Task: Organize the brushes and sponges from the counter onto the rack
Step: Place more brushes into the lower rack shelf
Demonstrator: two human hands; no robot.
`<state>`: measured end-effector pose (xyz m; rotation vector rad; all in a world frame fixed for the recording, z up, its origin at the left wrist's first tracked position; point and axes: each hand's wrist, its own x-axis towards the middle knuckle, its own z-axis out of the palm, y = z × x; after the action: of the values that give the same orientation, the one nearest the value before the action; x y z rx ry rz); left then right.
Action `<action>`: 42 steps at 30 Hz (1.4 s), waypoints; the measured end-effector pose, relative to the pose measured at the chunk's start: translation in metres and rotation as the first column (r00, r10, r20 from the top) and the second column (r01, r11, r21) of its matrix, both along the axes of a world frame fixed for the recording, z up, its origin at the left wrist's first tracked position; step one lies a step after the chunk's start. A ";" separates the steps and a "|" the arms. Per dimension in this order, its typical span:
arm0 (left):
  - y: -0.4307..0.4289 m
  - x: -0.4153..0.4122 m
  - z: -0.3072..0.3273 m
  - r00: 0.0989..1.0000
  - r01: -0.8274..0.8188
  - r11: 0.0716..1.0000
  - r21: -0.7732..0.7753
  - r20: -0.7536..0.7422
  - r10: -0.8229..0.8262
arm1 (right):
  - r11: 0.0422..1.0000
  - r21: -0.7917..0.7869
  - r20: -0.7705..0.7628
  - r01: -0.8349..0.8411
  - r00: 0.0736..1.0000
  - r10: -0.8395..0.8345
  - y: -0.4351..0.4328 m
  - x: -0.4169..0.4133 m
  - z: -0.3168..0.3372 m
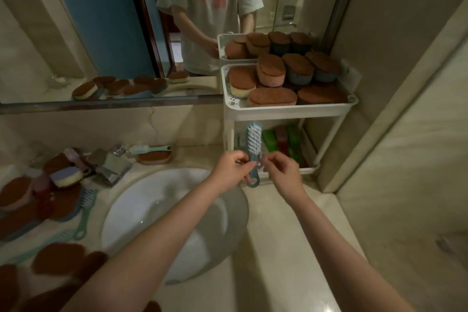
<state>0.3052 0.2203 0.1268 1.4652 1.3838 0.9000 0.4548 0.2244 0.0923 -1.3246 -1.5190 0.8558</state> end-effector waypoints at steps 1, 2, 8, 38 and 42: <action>0.002 0.003 -0.006 1.000 0.008 1.000 -0.005 -0.029 -0.008 | 0.996 -0.074 0.025 -0.051 0.998 0.053 -0.002 0.005 -0.009; 0.004 0.006 -0.011 0.998 0.013 1.000 -0.011 -0.059 -0.013 | 0.985 -0.146 0.033 -0.095 0.994 0.101 -0.004 0.009 -0.015; 0.026 0.026 -0.030 0.994 -0.013 0.998 -0.067 -0.110 0.006 | 0.963 -0.255 0.018 -0.089 0.995 0.097 0.005 0.025 -0.034; 0.061 -0.016 -0.056 0.924 -0.306 0.940 -0.151 -0.287 0.254 | 0.901 -0.397 0.795 0.173 0.556 0.243 0.148 0.010 -0.064; 0.059 -0.015 -0.055 0.927 -0.307 0.939 -0.152 -0.271 0.259 | 0.918 -0.353 0.784 0.183 0.592 0.183 0.143 0.009 -0.067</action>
<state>0.2898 0.2793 0.0722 1.2795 1.8530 0.7500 0.4637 0.3677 0.0258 -2.2372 -2.0978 0.5751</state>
